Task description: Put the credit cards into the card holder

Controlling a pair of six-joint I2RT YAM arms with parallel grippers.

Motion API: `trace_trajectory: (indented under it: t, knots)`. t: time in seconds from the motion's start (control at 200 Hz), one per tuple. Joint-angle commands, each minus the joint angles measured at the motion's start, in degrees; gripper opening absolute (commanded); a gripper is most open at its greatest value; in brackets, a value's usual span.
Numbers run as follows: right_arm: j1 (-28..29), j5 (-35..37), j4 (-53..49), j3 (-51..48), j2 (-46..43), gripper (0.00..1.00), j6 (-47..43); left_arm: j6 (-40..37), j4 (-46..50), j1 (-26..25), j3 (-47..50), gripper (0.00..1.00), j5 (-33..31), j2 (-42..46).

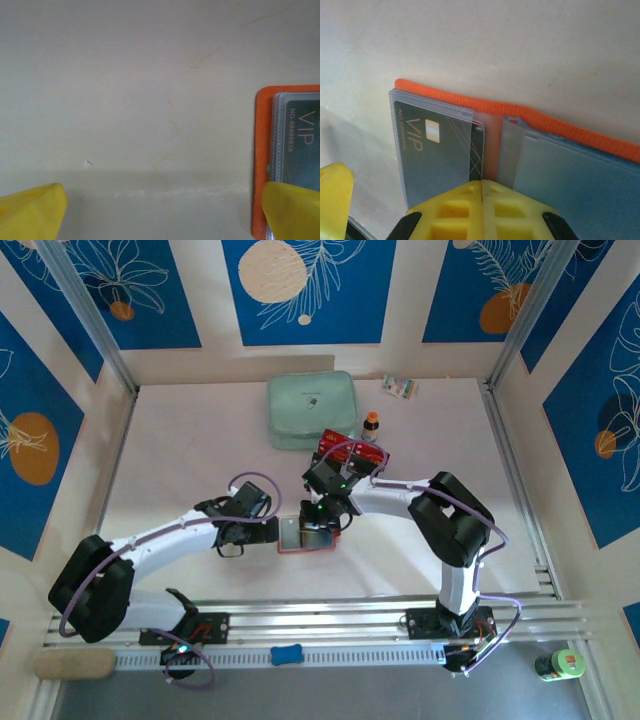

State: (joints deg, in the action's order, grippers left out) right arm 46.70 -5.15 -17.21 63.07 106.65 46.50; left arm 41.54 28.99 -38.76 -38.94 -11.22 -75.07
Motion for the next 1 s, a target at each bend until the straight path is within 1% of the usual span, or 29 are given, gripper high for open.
trace_trajectory:
  t: [0.0, 0.205, 0.455, 0.685, 0.865, 0.995]
  knots:
    - [0.32, -1.88, -0.01, 1.88, 1.19, 0.0, 0.26, 0.27, 1.11, -0.13, -1.49, 1.0, -0.91, -0.16]
    - [0.17, -2.25, -0.03, 1.29, 0.21, 0.0, 0.25, 0.21, 1.15, -0.16, -1.8, 1.0, -0.64, -0.26]
    - [-1.14, -2.24, -0.86, -0.3, -5.6, 0.0, -0.33, 0.14, 1.24, -0.17, -1.92, 1.0, -0.29, 1.32]
    - [-3.7, -1.8, -3.92, -0.86, -10.19, 0.01, -3.61, 1.14, 1.2, -0.26, -2.24, 1.0, 0.06, 2.66]
    - [-5.45, -1.71, -7.34, -0.41, -12.47, 0.13, -7.08, 3.72, -1.5, -0.74, -2.02, 1.0, 0.63, 3.34]
    - [-6.0, -1.44, -9.48, -0.05, -12.46, 0.15, -9.43, 6.08, -3.4, -2.46, -2.19, 1.0, -0.58, 3.28]
